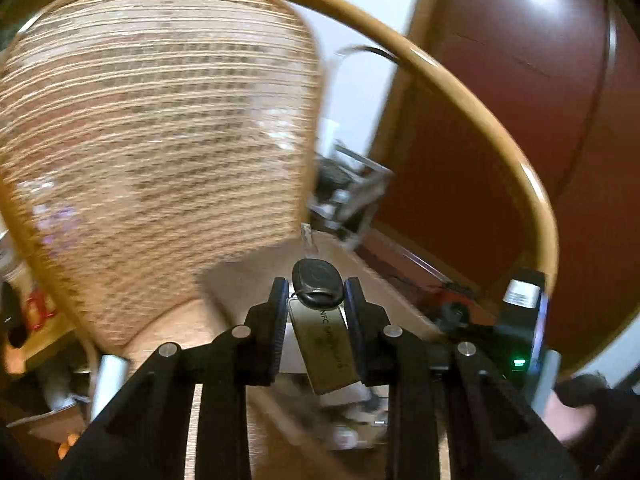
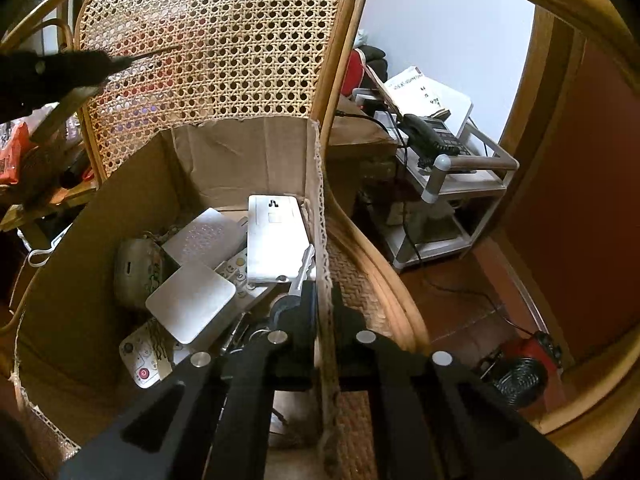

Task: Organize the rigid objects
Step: 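Carry the car key with the left tool into the box and release, then return the left tool to the seat and grasp the white cylinder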

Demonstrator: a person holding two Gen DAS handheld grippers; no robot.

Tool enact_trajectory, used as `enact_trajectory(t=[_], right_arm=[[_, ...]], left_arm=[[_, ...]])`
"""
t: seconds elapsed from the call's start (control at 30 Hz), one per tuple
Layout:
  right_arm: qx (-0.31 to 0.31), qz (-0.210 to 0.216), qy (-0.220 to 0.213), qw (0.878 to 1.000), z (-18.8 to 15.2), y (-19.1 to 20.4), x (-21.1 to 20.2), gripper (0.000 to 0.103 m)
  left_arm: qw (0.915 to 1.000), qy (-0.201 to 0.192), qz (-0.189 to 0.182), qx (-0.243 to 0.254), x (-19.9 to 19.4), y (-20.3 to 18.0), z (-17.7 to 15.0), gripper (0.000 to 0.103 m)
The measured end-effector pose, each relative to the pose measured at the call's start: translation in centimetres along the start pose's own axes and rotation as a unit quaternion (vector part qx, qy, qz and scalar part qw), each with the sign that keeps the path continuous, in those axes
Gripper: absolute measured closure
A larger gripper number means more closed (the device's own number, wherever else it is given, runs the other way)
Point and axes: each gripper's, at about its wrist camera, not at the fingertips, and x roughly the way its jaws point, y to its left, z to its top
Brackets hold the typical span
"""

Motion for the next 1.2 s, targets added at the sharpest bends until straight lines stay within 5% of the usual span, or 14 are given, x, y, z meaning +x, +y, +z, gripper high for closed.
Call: enact_trajectory(t=[0.2, 0.27, 0.33, 0.57, 0.73, 0.9, 1.03, 1.2], right_arm=[[-0.004, 0.003, 0.000, 1.000, -0.1, 0.1, 0.0, 0.096], [-0.005, 0.004, 0.001, 1.000, 0.0, 0.1, 0.0, 0.096], [-0.007, 0.004, 0.002, 1.000, 0.0, 0.2, 0.0, 0.096], [-0.005, 0.005, 0.002, 1.000, 0.0, 0.1, 0.1, 0.095], [-0.005, 0.005, 0.002, 1.000, 0.1, 0.1, 0.1, 0.095], [-0.006, 0.006, 0.003, 1.000, 0.1, 0.1, 0.1, 0.095], [-0.006, 0.007, 0.002, 1.000, 0.1, 0.1, 0.1, 0.095], [-0.008, 0.009, 0.002, 1.000, 0.1, 0.1, 0.1, 0.094]], left_arm=[[0.9961, 0.074, 0.037, 0.030, 5.0, -4.2, -3.1, 0.074], [0.9943, 0.079, 0.062, 0.035, 5.8, -4.3, -3.6, 0.035], [0.9933, 0.062, 0.091, 0.035, 6.2, -4.4, -4.4, 0.016], [0.9946, -0.005, 0.094, 0.043, 0.4, -2.8, -3.7, 0.015], [0.9833, -0.014, 0.181, 0.014, -3.6, 2.2, -2.9, 0.008], [0.9605, 0.056, 0.265, -0.063, -2.8, 9.4, -5.5, 0.008], [0.9407, 0.109, 0.312, -0.077, -1.4, 11.2, -7.7, 0.009], [0.9251, 0.183, 0.323, -0.082, 2.6, 13.2, -9.8, 0.011]])
